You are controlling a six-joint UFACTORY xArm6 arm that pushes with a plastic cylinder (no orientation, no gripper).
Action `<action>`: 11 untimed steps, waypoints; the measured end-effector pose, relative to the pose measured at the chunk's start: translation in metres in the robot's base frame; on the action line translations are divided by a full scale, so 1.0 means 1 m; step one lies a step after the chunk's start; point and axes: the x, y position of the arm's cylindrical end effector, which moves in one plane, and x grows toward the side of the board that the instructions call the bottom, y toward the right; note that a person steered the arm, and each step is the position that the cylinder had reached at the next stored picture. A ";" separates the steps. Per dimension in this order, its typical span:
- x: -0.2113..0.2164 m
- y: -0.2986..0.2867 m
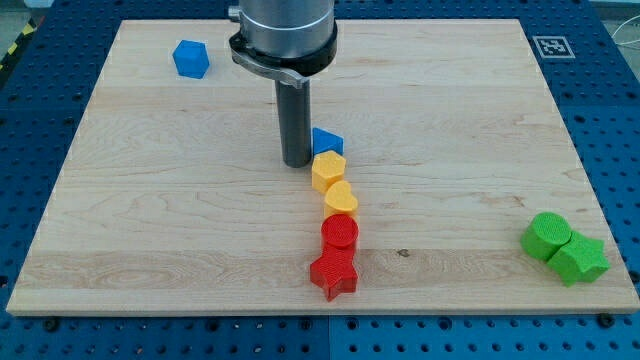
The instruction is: Point at blue cube
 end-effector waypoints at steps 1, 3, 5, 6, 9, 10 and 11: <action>-0.010 -0.015; -0.025 -0.053; -0.036 -0.089; -0.051 -0.103; -0.110 -0.138; -0.120 -0.163; -0.145 -0.173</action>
